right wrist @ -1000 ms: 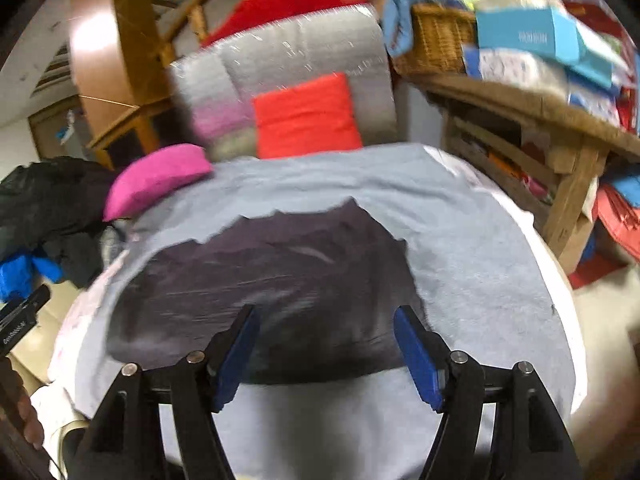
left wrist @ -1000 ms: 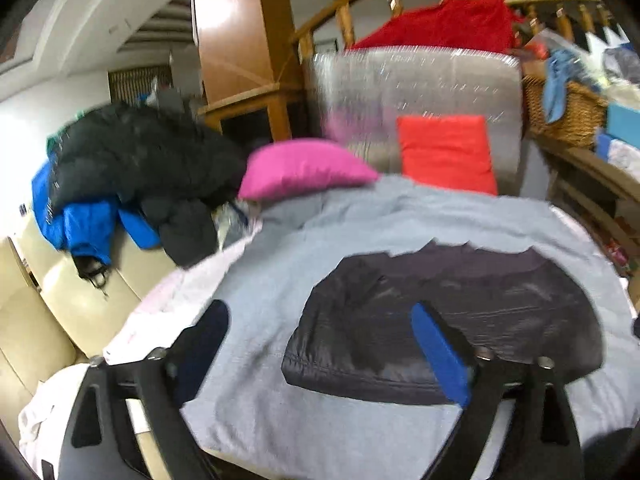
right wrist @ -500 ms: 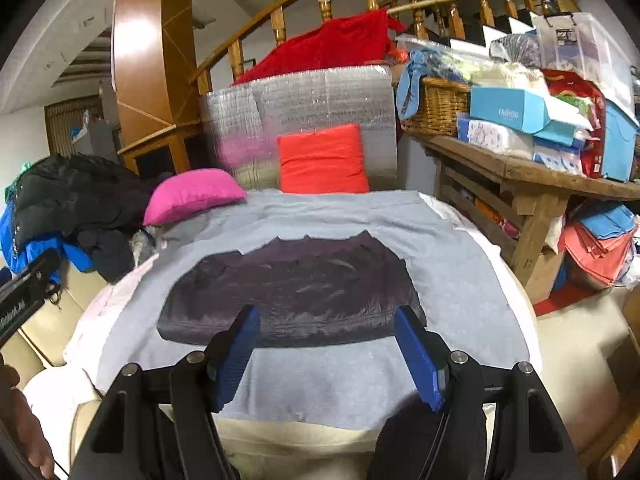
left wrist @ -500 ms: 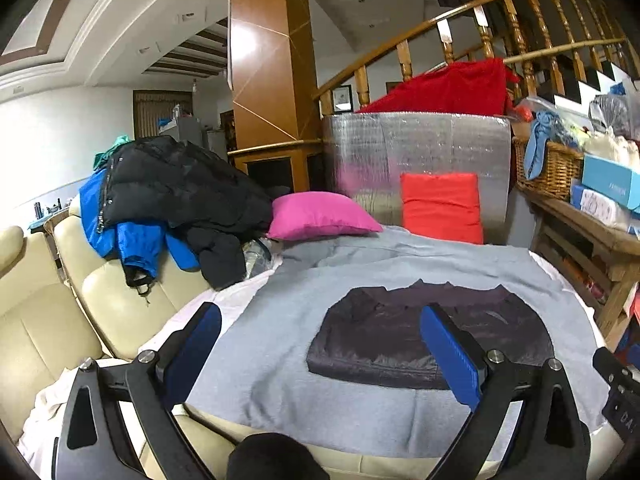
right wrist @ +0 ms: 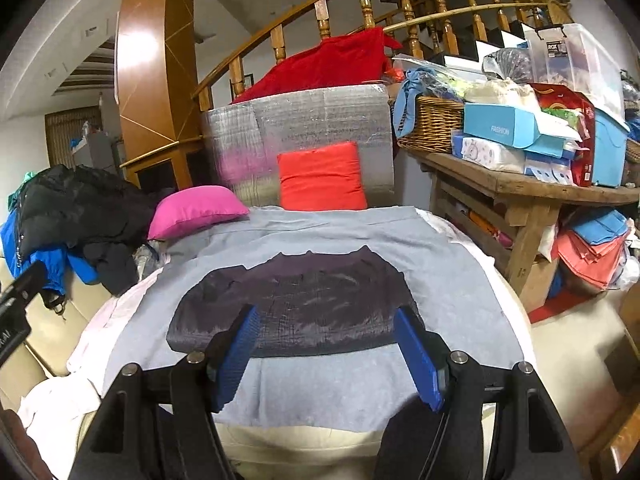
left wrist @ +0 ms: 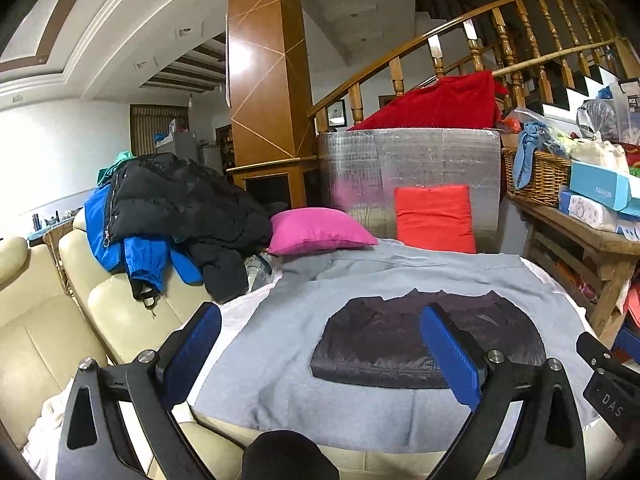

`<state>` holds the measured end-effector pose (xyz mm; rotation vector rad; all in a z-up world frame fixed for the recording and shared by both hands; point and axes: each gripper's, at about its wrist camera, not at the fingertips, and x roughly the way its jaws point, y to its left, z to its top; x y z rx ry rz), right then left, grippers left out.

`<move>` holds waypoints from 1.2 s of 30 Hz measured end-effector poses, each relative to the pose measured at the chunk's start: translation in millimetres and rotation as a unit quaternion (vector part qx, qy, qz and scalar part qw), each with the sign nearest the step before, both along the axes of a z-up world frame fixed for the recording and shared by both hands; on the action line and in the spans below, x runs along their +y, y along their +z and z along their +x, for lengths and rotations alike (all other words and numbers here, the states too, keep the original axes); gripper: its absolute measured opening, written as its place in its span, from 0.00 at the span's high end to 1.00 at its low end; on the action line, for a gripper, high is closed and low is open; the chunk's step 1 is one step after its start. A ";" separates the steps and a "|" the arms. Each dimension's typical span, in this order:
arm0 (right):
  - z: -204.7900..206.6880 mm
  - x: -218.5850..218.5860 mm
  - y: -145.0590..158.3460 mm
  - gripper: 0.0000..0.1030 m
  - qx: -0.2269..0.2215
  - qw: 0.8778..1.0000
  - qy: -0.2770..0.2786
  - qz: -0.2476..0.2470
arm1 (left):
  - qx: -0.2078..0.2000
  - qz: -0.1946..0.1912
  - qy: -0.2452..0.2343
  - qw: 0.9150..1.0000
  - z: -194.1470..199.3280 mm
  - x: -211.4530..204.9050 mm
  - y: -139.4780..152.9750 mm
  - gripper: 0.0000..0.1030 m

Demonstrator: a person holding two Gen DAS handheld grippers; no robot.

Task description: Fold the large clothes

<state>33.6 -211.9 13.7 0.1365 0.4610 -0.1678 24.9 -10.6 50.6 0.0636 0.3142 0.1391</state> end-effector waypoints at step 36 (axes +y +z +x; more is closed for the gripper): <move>5.6 -0.6 -15.0 0.29 0.016 1.000 0.009 0.004 | 0.019 0.005 -0.012 1.000 2.4 -2.2 -7.1 0.03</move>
